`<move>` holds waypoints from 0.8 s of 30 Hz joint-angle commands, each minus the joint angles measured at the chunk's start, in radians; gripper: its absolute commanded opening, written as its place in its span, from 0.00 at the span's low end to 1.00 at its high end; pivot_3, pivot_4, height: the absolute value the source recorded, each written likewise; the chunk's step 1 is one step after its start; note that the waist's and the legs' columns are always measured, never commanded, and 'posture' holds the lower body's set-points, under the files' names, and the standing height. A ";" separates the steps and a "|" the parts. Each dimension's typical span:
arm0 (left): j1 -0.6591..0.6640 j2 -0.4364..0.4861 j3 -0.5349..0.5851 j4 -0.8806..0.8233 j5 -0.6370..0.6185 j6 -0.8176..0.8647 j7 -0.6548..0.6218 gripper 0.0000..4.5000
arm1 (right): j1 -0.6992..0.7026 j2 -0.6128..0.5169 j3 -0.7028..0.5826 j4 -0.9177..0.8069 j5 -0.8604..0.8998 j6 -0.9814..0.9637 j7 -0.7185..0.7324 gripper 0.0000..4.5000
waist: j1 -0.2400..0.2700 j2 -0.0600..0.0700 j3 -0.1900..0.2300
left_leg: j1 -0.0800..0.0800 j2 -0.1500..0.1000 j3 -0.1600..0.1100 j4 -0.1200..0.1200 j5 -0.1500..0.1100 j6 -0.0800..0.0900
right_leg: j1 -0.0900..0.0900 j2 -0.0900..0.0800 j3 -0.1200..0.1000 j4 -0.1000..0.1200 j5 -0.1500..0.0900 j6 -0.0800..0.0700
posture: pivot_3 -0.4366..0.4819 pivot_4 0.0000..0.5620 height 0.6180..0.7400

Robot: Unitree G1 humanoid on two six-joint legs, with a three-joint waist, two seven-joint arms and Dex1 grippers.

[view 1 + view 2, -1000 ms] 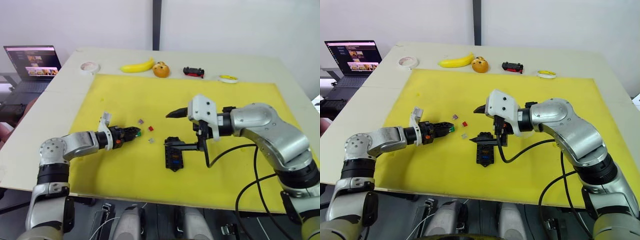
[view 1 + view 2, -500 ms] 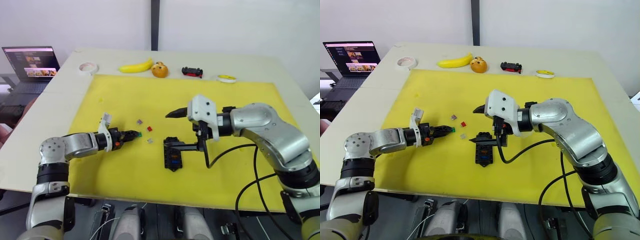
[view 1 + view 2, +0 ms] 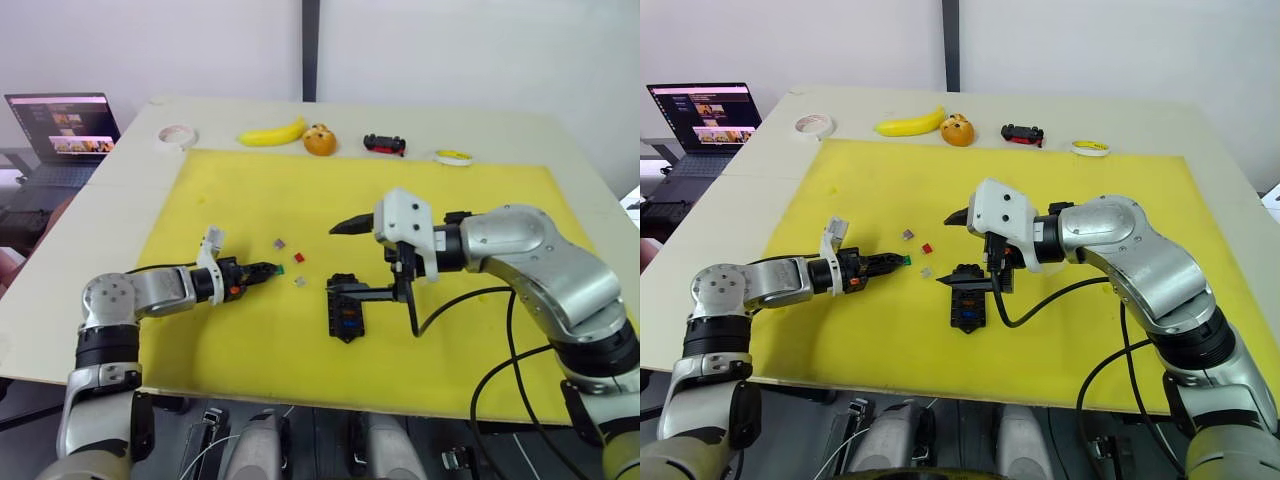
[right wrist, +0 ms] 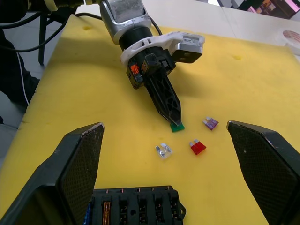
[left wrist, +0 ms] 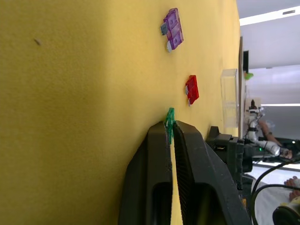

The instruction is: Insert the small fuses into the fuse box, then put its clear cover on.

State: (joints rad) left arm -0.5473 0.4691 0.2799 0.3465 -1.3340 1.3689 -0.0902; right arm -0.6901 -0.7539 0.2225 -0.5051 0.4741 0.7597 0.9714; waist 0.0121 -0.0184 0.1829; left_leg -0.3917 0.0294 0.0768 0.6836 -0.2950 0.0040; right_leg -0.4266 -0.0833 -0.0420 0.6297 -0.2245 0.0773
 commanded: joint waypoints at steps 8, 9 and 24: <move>0.058 0.022 0.068 -0.105 0.064 -0.030 -0.149 0.04 | -0.011 -0.001 -0.024 -0.042 0.009 0.007 -0.011 1.00 | -0.003 0.000 0.000 | 0.000 0.001 0.000 -0.001 0.000 0.000 | -0.001 0.000 0.000 0.000 0.000 0.000 | 0.48 0.27 0.98; 0.061 0.026 0.082 -0.120 0.055 -0.034 -0.168 0.04 | -0.008 0.001 -0.029 -0.043 0.014 0.011 -0.014 1.00 | -0.005 0.000 0.000 | 0.000 0.001 0.000 -0.001 0.000 0.000 | -0.001 0.000 0.000 0.000 0.000 0.000 | 0.48 0.27 0.98; -0.081 0.039 0.205 -0.550 -0.283 -0.254 -0.332 0.04 | 0.008 0.314 -0.461 0.033 0.659 0.308 -0.455 1.00 | -0.001 -0.003 0.002 | -0.006 0.001 -0.001 0.000 0.000 0.000 | -0.004 -0.006 0.000 -0.002 -0.001 -0.004 | 0.48 0.27 0.98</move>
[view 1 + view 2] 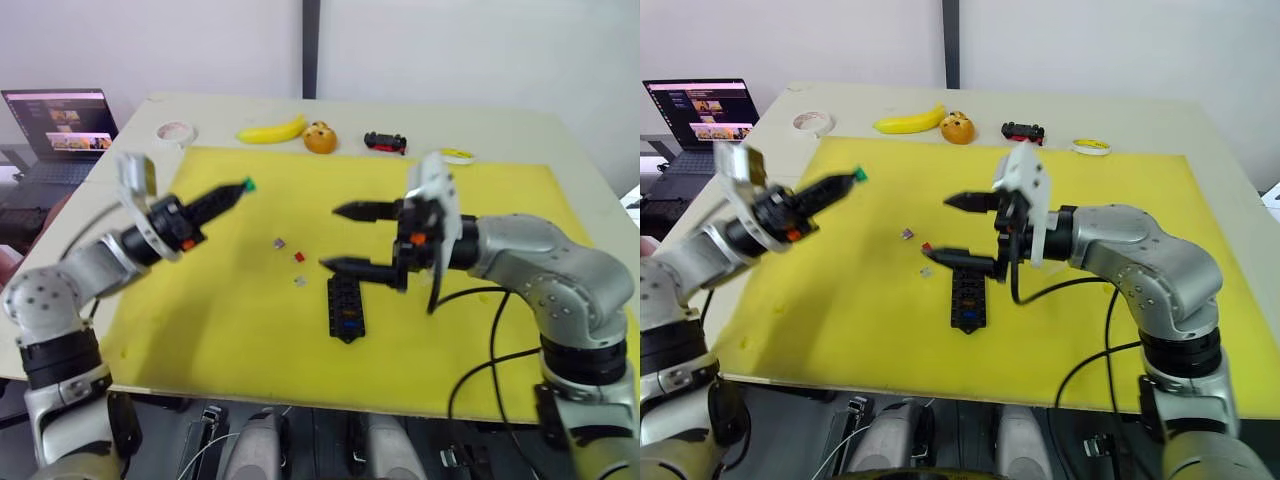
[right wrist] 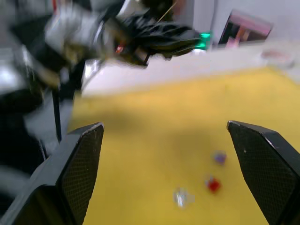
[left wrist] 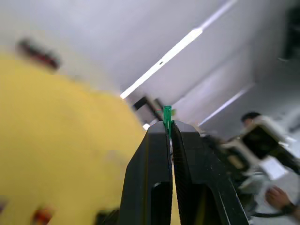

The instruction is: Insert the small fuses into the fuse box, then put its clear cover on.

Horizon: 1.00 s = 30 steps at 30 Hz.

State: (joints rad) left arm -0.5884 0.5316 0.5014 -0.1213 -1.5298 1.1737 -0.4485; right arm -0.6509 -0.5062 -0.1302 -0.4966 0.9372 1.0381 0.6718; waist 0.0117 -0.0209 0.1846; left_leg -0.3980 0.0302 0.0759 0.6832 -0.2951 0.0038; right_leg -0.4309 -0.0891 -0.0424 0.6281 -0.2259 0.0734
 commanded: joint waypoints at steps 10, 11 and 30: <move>-0.147 -0.166 -0.139 -0.123 -0.107 -0.242 0.058 0.04 | -0.067 0.306 -0.149 0.069 0.596 -0.159 -0.596 1.00 | -0.007 0.000 0.000 | 0.000 0.000 0.001 0.000 0.000 0.001 | 0.000 0.007 0.000 0.000 0.002 0.003 | 0.48 0.27 0.98; -0.150 -0.170 -0.145 -0.122 -0.109 -0.251 0.060 0.04 | -0.069 0.309 -0.144 0.069 0.612 -0.175 -0.613 1.00 | -0.007 0.000 0.000 | 0.000 0.000 0.001 0.000 0.000 0.001 | 0.000 0.007 0.000 0.000 0.002 0.003 | 0.48 0.27 0.98; -0.148 -0.193 -0.230 -0.139 -0.115 -0.325 0.079 0.00 | -0.087 0.311 -0.001 0.054 0.633 -0.295 -0.643 0.38 | -0.008 0.000 0.000 | -0.001 0.001 0.000 0.000 0.000 0.001 | 0.000 0.008 0.000 0.000 0.002 0.004 | 0.48 0.27 0.98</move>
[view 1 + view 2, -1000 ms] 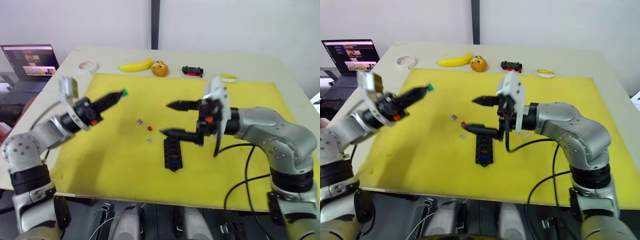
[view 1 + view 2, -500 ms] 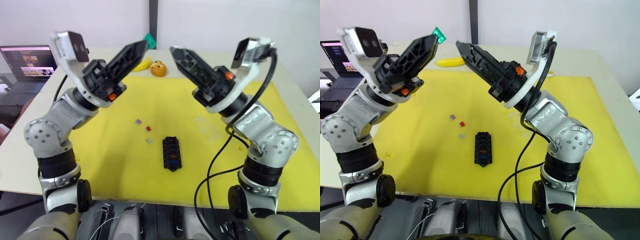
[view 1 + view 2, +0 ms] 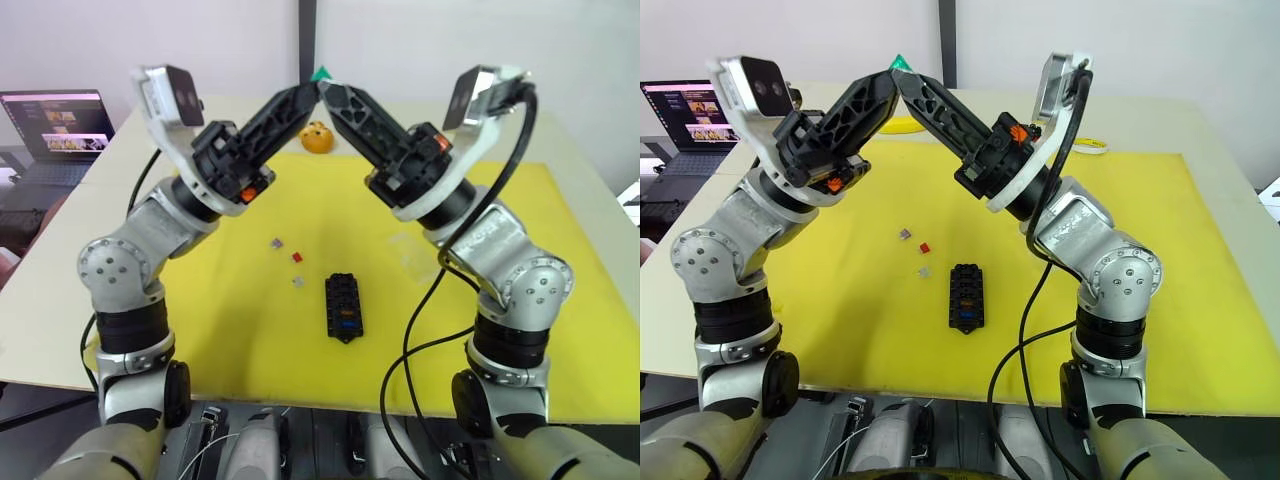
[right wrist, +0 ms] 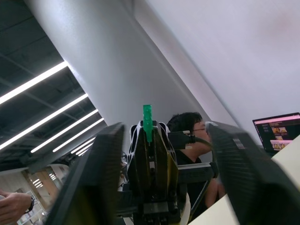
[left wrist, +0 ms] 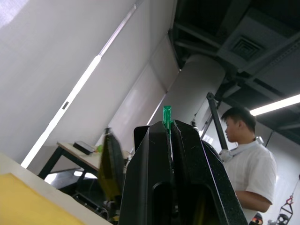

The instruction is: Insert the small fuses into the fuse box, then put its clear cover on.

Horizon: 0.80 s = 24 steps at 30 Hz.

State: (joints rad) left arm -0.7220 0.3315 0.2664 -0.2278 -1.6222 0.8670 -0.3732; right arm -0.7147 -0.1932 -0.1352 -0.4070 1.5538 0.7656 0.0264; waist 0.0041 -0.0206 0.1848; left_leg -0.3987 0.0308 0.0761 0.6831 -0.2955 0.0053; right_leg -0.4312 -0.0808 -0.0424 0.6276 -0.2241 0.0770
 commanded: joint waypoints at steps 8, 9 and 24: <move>0.001 0.021 0.004 -0.055 -0.049 -0.028 0.032 0.00 | -0.022 -0.007 0.007 -0.047 0.053 -0.046 -0.008 0.38 | 0.000 0.000 0.000 | 0.000 0.000 0.000 0.000 0.000 0.000 | 0.000 0.000 0.000 0.000 0.000 0.000 | 0.48 0.27 0.98; 0.003 0.021 0.004 -0.058 -0.051 -0.029 0.035 0.00 | -0.022 -0.008 0.007 -0.046 0.056 -0.049 -0.010 0.38 | 0.000 0.000 0.000 | 0.000 0.000 0.000 0.000 0.000 0.000 | 0.000 0.000 0.000 0.000 0.000 0.000 | 0.48 0.27 0.98; 0.004 0.023 -0.005 -0.069 -0.058 -0.045 0.067 0.00 | -0.031 -0.023 0.023 -0.044 0.073 -0.065 -0.013 0.38 | 0.000 0.000 0.000 | 0.000 0.000 0.000 0.000 0.000 0.000 | 0.000 0.000 0.000 -0.001 0.000 0.000 | 0.48 0.27 0.98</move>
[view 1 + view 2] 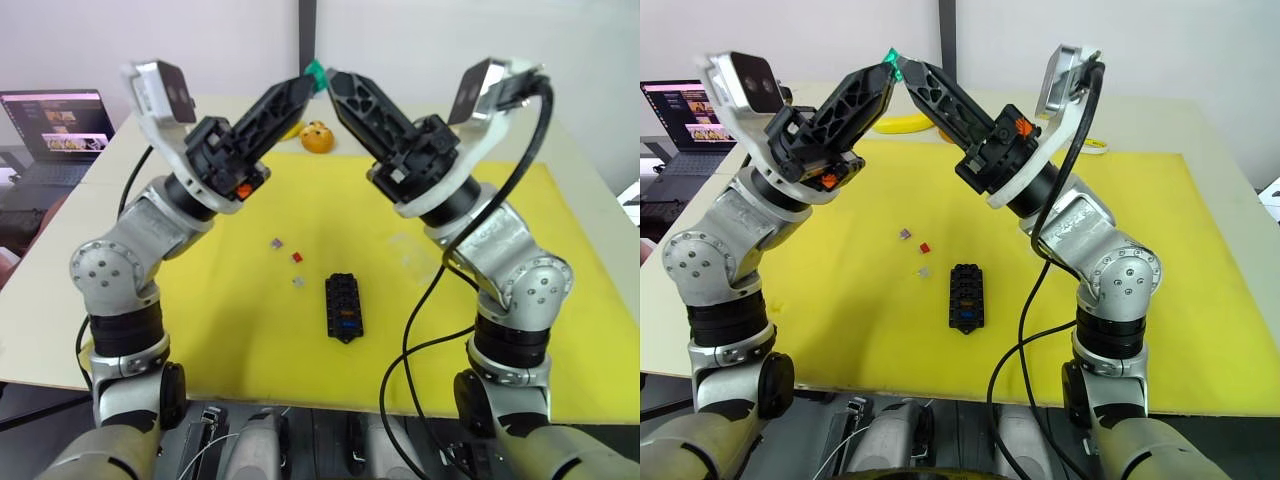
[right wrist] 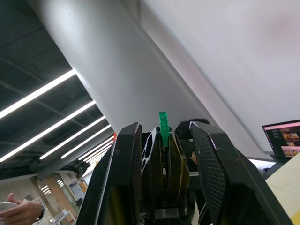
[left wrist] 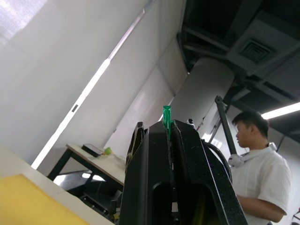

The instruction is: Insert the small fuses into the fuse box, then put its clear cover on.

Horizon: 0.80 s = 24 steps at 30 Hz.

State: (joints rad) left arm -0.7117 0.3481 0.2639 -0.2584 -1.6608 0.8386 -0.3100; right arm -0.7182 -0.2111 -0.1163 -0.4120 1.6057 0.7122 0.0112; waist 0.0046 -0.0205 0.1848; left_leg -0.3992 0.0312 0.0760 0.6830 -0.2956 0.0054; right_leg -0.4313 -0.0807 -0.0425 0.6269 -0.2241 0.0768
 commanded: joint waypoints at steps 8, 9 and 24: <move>-0.005 0.007 -0.008 -0.045 -0.029 -0.020 0.016 0.00 | -0.027 -0.013 0.011 -0.040 0.026 -0.017 0.002 0.38 | 0.000 0.000 0.000 | 0.000 0.000 0.000 0.000 0.000 0.000 | 0.000 0.000 0.000 -0.001 0.000 0.000 | 0.48 0.27 0.98; -0.005 0.008 -0.008 -0.045 -0.030 -0.019 0.017 0.00 | -0.027 -0.013 0.011 -0.040 0.025 -0.017 0.002 0.38 | 0.000 0.000 0.000 | 0.000 0.000 0.000 0.000 0.000 0.000 | 0.000 0.000 0.000 -0.001 0.000 0.000 | 0.48 0.27 0.98; 0.004 0.015 -0.012 -0.045 -0.029 -0.022 0.015 0.00 | -0.027 -0.017 0.017 -0.044 0.027 -0.035 0.002 0.01 | 0.000 0.000 0.000 | -0.005 0.000 0.000 0.000 0.000 0.000 | -0.004 0.000 0.000 -0.002 0.000 0.000 | 0.48 0.27 0.98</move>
State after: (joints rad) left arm -0.7015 0.3559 0.2535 -0.2774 -1.6797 0.8320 -0.2889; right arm -0.7230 -0.2228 -0.1051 -0.4130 1.6143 0.6788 0.0097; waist 0.0049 -0.0203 0.1849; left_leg -0.4045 0.0313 0.0759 0.6831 -0.2956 0.0056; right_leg -0.4354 -0.0805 -0.0425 0.6253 -0.2240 0.0770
